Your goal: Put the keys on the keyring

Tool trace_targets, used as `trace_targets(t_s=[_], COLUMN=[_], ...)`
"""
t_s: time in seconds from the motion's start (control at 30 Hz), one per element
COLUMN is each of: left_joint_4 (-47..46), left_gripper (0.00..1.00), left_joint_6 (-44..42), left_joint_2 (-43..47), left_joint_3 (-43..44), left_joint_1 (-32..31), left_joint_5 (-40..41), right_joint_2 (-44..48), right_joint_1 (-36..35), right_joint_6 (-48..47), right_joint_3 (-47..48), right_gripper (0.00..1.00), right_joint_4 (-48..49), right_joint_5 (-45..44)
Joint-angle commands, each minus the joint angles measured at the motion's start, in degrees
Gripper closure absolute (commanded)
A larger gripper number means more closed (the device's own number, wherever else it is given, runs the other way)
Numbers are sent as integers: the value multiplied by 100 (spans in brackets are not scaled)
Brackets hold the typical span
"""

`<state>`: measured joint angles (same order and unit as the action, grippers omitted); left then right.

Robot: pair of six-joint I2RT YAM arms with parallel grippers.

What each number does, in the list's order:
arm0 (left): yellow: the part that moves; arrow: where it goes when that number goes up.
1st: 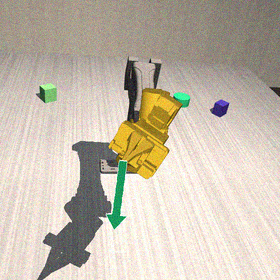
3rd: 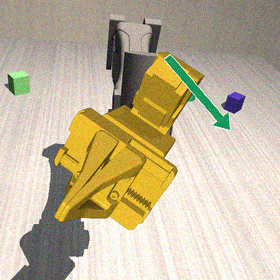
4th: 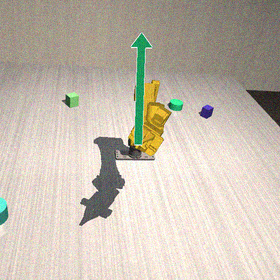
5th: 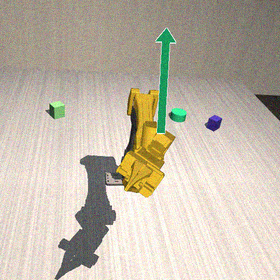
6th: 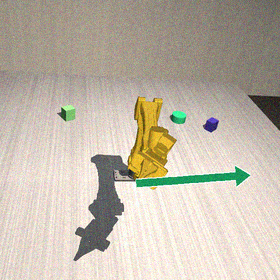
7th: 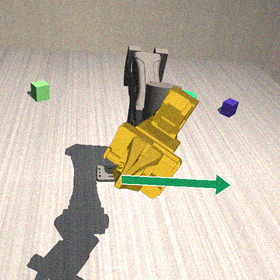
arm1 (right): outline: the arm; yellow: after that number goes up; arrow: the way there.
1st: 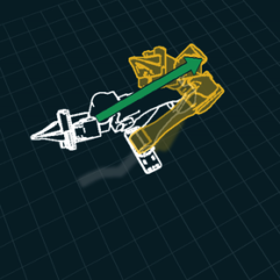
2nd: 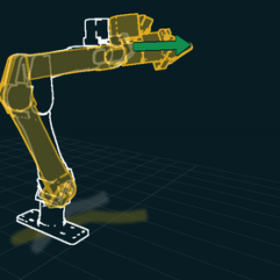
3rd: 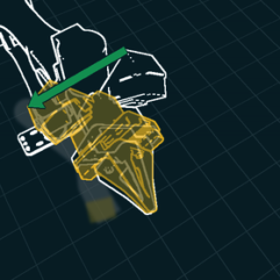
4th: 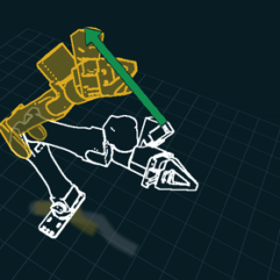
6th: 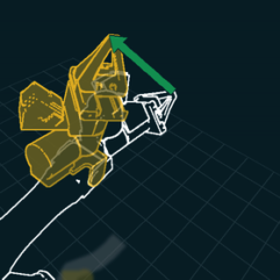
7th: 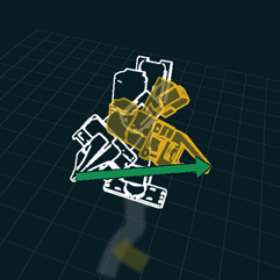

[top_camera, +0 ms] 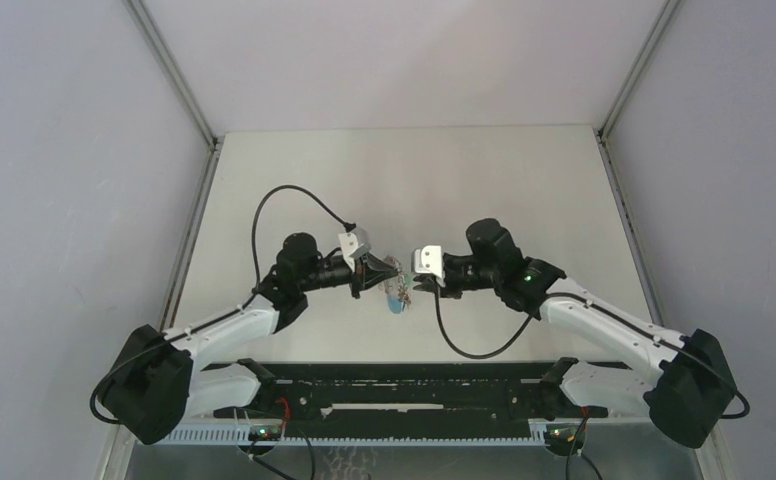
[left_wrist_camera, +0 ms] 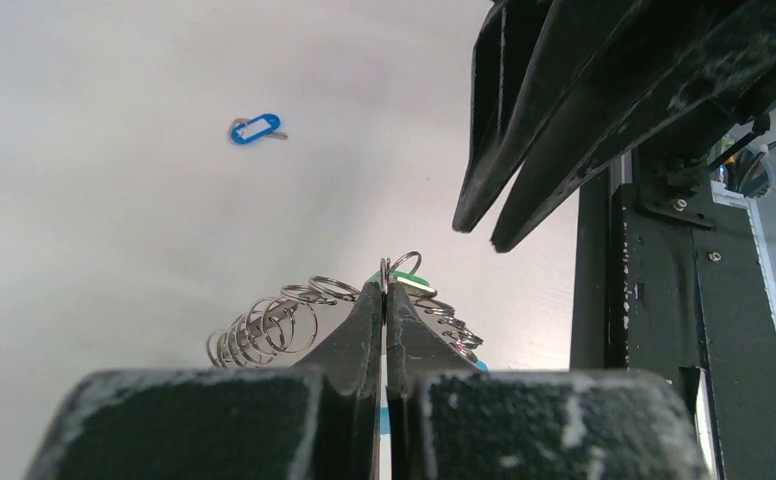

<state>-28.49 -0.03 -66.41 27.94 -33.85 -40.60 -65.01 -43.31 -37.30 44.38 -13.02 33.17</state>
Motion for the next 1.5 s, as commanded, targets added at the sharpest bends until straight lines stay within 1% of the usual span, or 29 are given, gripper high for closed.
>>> trace_targets(t_s=[0.0, 0.17, 0.33, 0.53, 0.83, 1.07, 1.17, 1.47], left_joint_4=[-960, -1126, -1261, -1515, -1569, -1575, -1578, -1618], left_gripper=[100, 100, 100, 100, 100, 100, 100, 100], left_joint_6=[108, 18, -23, 43, 31, 29, 30, 39], left_joint_2=[154, 235, 309, 274, 230, 189, 190, 172], left_joint_3=[-147, -254, -336, -415, -422, -396, -398, -395], left_joint_1=[41, 45, 45, 45, 53, 62, 61, 58], left_joint_5=[-242, -373, -494, -580, -625, -719, -738, -756], right_joint_2=[276, 255, 11, -390, -505, -321, -415, -806], right_joint_1=[303, 585, 875, 951, 1047, 1070, 1109, 1106], right_joint_6=[273, 678, 1065, 1206, 1302, 1316, 1417, 1536], right_joint_3=[20, 24, 78, 265, 267, 272, 301, 559], right_gripper=[80, 79, 79, 79, 80, 76, 75, 76], right_joint_4=[361, 841, 1272, 1347, 1512, 1480, 1638, 1584], right_joint_5=[905, 1116, 1550, 2065, 2273, 2208, 2314, 2682])
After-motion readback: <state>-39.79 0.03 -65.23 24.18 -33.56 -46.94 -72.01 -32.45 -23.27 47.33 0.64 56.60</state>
